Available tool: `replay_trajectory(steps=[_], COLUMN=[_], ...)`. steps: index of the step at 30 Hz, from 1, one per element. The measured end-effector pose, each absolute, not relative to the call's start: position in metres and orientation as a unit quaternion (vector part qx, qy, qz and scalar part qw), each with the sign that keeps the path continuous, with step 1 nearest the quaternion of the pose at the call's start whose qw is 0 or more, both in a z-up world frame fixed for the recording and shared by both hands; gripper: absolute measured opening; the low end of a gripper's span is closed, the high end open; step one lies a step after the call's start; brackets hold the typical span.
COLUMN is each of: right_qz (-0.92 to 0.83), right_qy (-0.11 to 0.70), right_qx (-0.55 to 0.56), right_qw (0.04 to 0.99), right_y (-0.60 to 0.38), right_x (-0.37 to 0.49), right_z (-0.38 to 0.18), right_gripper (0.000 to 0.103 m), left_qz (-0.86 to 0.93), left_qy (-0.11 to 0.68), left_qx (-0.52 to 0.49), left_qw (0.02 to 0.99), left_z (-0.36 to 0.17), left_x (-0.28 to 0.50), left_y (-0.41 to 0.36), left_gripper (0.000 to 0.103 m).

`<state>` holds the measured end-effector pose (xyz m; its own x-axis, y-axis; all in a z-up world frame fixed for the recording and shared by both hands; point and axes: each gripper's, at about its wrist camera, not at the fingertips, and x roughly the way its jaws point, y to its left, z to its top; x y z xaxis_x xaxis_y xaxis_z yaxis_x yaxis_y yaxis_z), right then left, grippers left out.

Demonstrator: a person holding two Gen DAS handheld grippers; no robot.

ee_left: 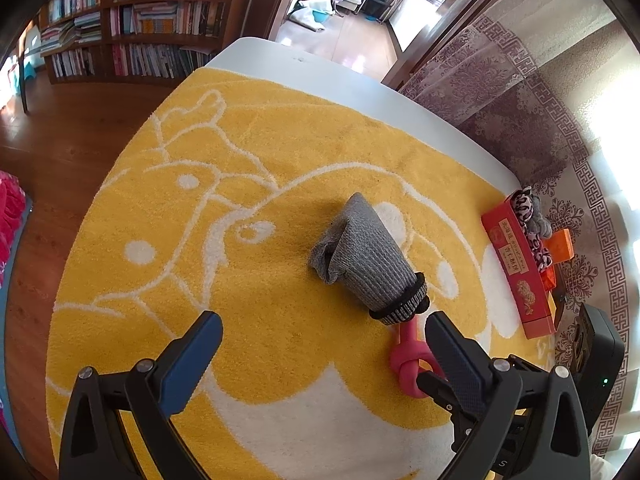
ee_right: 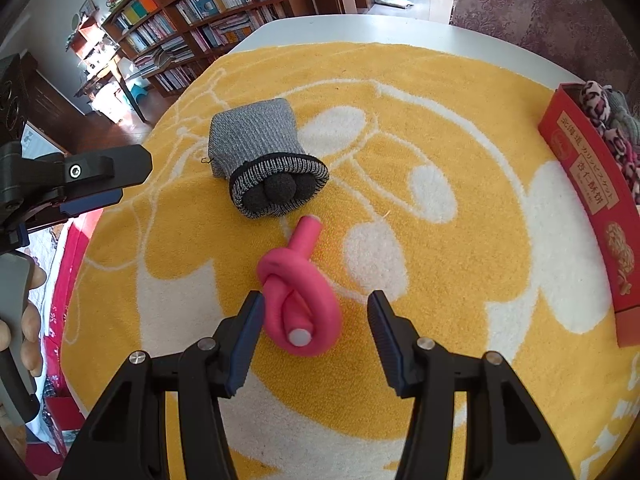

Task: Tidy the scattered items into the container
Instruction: 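Grasp the pink foam knot with the right tool while the left tool grasps the grey cuffed sock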

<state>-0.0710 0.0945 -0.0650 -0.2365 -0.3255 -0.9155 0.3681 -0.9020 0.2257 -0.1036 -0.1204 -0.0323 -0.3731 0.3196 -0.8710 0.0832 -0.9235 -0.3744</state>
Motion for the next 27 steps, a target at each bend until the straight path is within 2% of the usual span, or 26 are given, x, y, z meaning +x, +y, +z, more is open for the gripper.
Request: replay_trajectory(steps=[2,17,27], right_qz=[-0.789,-0.776,-0.775], right_qy=[0.020,0.036,0.074], right_qx=[0.575,0.582,0.581], right_qw=[0.216,0.240,0.236], right_y=[0.095,0.078,0.070], right_x=[-0.074,-0.072,-0.072], right_z=[-0.065,-0.074,-0.084], right_gripper=[0.063,0.063,0.063], left_qz=[0.808,0.812,0.819], left_qy=[-0.177,-0.149,-0.121], left_qx=[-0.557,-0.559,-0.557], left_qw=[0.073,0.074,0.066], left_z=[-0.032,-0.027,-0.024], left_x=[-0.104,-0.112,-0.116], left_y=[-0.118,-0.108,-0.103], left_gripper=[0.102,0.102,0.102])
